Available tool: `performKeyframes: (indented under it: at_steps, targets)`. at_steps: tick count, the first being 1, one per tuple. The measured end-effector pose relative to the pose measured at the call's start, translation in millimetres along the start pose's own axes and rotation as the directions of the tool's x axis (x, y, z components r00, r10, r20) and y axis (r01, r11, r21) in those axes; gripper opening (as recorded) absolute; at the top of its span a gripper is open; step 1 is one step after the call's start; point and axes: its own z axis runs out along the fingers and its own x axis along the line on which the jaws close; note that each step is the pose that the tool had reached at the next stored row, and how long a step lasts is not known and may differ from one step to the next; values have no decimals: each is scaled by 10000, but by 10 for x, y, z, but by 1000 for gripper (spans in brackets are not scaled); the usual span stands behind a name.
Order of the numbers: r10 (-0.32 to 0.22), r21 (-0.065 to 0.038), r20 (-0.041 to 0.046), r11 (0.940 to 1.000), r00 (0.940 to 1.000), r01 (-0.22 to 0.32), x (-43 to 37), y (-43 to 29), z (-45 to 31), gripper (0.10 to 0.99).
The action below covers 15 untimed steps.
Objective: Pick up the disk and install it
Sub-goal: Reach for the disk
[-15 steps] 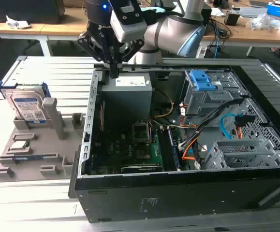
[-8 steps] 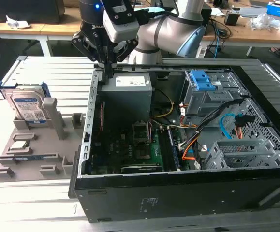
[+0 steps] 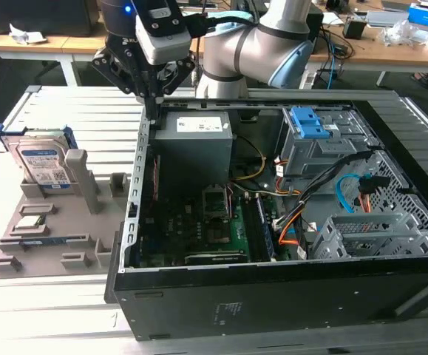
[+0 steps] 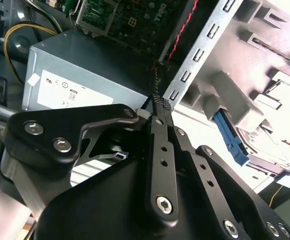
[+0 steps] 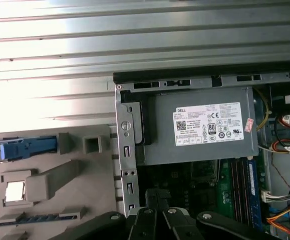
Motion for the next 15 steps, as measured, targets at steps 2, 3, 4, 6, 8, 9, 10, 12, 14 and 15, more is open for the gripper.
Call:
performKeyframes:
  at_steps: [2,3,4,6,8,9,10,12,14,15]
  targets:
    - [1,0,0,10000,10000,-1,32,-2,-1,106]
    - [1,0,0,10000,10000,-1,50,-4,-1,106]
    - [1,0,0,10000,10000,-1,61,-4,-2,106]
    - [2,0,0,10000,10000,-2,88,-6,-2,106]
    - [1,0,-1,10000,10000,-1,145,-11,-4,106]
    - [1,0,0,10000,10000,-1,167,-12,-4,106]
    - [1,0,0,10000,10000,-1,184,-14,-5,106]
    - [1,0,0,10000,10000,-1,212,-16,-5,106]
    - [2,0,0,10000,10000,-2,247,-18,-6,106]
    - [1,0,1,10000,10000,-1,258,-19,-7,106]
